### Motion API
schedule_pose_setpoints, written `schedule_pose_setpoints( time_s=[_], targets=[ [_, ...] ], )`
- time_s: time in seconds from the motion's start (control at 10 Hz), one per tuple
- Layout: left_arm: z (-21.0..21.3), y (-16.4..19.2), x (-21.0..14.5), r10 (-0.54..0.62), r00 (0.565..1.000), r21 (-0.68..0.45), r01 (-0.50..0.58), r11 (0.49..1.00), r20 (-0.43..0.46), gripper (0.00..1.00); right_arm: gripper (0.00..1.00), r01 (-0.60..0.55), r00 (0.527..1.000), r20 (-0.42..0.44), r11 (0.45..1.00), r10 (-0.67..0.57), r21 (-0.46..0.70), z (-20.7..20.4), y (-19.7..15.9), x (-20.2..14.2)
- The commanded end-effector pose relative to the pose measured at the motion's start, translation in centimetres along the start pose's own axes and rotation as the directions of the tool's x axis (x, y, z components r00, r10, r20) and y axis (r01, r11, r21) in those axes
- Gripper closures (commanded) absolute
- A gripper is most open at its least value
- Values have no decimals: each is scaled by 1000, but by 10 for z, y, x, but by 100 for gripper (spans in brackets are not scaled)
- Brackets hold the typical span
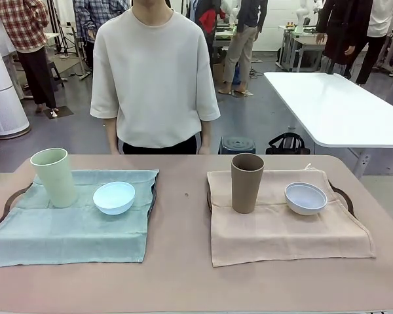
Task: Set up a tray with a mat and arrange the tableware.
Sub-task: Place the Picnic Bowl and Reusable plastic cup back onto the Handle tray in front of the human's position.
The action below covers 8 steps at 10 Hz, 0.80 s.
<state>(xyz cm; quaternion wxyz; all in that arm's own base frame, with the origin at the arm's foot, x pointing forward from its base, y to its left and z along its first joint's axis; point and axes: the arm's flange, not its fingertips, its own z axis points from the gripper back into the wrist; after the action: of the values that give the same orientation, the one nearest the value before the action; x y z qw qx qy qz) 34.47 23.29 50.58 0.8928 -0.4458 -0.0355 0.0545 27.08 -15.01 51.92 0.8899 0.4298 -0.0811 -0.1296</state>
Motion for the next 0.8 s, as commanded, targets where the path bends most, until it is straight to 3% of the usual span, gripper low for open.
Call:
schedule_pose_setpoints(
  time_s=[0.0, 0.2, 0.3, 0.7],
  targets=[
    [9, 0, -7, 48, 995, 42, -51, 998, 87, 0, 0, 51, 999, 9, 998, -51, -47, 35, -9, 8],
    [17, 7, -9, 77, 992, 74, -84, 994, 98, 0, 0, 103, 994, 43, 985, -98, -141, 63, -16, 10],
    [12, 11, -10, 81, 993, 70, -88, 994, 90, 0, 0, 115, 993, 45, 985, -110, -129, 69, -21, 13],
    [23, 33, 0, 97, 995, -48, -97, 994, 3, 0, 0, 171, 984, -51, 984, -169, 49, 66, -67, 41]
  ],
)
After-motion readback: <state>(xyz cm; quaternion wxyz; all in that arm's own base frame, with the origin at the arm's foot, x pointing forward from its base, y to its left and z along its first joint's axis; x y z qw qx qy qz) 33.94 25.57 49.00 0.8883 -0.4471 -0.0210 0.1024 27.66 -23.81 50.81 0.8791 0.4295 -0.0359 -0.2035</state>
